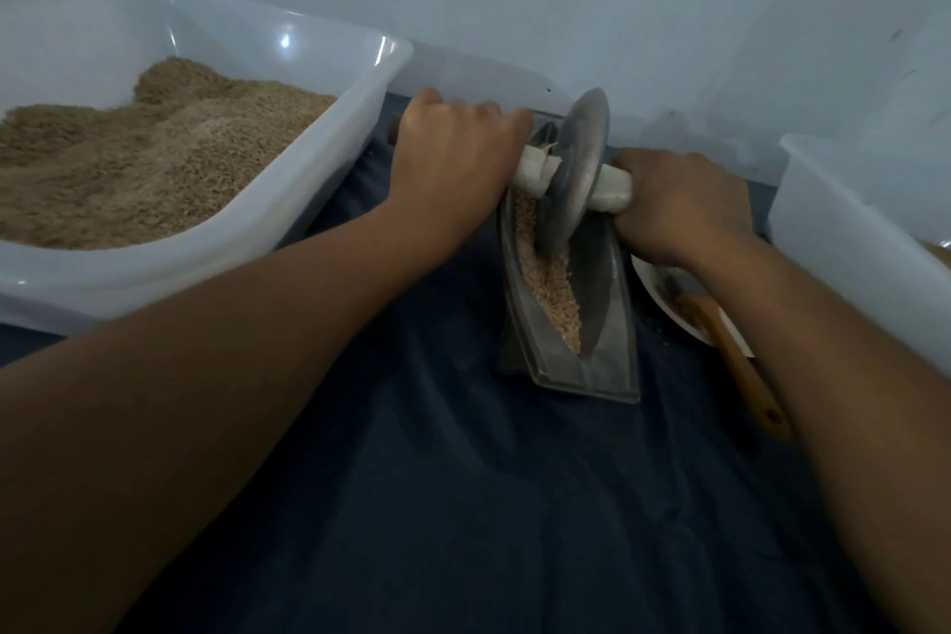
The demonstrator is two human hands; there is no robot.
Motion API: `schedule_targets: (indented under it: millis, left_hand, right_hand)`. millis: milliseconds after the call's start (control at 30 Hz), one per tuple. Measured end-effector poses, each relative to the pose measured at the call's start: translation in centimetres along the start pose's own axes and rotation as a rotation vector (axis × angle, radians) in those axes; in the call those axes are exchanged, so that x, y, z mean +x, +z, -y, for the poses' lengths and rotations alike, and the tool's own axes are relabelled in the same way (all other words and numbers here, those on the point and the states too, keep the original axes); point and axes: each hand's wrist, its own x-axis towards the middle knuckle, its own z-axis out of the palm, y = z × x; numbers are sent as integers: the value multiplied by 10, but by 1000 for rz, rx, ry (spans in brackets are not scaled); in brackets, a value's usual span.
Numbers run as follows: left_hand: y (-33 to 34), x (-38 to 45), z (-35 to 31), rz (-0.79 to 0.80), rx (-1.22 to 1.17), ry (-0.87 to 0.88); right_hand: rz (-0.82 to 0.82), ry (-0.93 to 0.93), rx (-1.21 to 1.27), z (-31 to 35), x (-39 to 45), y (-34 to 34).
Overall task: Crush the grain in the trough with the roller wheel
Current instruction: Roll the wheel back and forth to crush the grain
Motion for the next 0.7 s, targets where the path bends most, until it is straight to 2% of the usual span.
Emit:
schedule_targets:
  millis: [267, 700]
  left_hand:
    - [0, 0, -1, -17, 18, 3]
    - [-20, -25, -7, -56, -4, -29]
  right_hand:
    - [-16, 10, 6, 0, -2, 1]
    - [-141, 71, 2, 15, -38, -6]
